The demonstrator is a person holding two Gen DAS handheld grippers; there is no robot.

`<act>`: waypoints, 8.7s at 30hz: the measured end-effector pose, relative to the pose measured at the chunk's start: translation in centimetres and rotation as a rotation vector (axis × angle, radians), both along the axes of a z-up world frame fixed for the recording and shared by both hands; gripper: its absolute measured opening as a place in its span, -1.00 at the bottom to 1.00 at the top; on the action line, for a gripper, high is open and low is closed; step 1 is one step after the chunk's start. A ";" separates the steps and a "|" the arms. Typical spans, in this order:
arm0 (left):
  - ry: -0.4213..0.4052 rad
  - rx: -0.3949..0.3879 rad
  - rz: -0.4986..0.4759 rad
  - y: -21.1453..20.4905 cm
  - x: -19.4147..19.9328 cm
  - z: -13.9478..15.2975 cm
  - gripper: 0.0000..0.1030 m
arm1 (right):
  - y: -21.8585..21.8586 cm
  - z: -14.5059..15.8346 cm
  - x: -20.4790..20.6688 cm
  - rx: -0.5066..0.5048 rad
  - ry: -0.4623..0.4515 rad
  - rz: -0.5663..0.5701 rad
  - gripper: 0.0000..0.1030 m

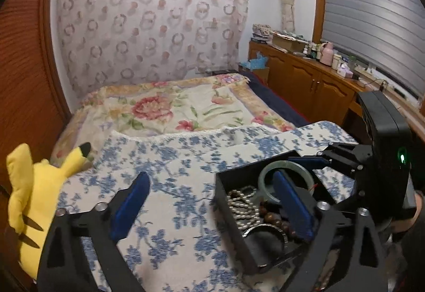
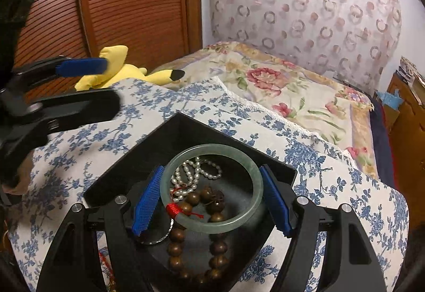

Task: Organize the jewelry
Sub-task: 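Lower the jade bangle into the black box with the right tool while the left drops the pearls, then open both tools and withdraw them from the black box, then grasp the purple crystal hair pins with the left tool while the right tool grasps a pearl strand, then lift the hair pins with the left tool while the right tool lifts the pearls toward the box, then lower the hair pins into the black box with the left tool while the right drops the pearls in, then move the left tool to the red cord bracelet and grasp it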

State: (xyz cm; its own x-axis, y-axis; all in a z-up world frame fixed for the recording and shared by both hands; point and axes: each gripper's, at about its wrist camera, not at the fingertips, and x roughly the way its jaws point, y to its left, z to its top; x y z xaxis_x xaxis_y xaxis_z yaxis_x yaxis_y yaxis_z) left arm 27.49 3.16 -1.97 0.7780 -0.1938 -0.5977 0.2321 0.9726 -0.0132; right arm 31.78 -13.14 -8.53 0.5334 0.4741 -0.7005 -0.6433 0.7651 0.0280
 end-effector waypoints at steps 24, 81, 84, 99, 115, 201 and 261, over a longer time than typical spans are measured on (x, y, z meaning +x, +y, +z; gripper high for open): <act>0.060 -0.025 -0.037 1.5 -9.9 -3.8 0.85 | -6.5 1.7 -10.2 0.122 -0.021 -0.061 0.48; 0.205 -0.001 -0.248 -7.6 -17.0 -7.9 0.03 | -11.7 -3.6 -19.2 0.102 0.074 -0.106 -0.08; 0.192 -0.016 -0.231 -7.0 -17.4 -7.5 0.03 | -11.4 -3.6 -19.2 0.084 0.070 -0.096 -0.08; 0.188 -0.027 -0.179 -4.9 -17.7 -7.2 -0.67 | -9.5 -3.2 -16.9 -0.013 0.069 -0.084 -0.39; 0.254 -0.052 -0.125 -5.9 -14.0 -7.3 -0.22 | -9.3 -4.0 -16.4 -0.031 0.100 -0.067 -0.52; -0.012 -0.063 0.007 -2.0 -7.4 1.5 -0.58 | -4.8 19.2 -11.1 0.006 -0.412 -0.055 -0.84; 0.100 -0.013 -0.024 -0.8 -11.1 -4.5 0.46 | -8.0 1.0 -16.9 0.093 -0.004 -0.066 -0.36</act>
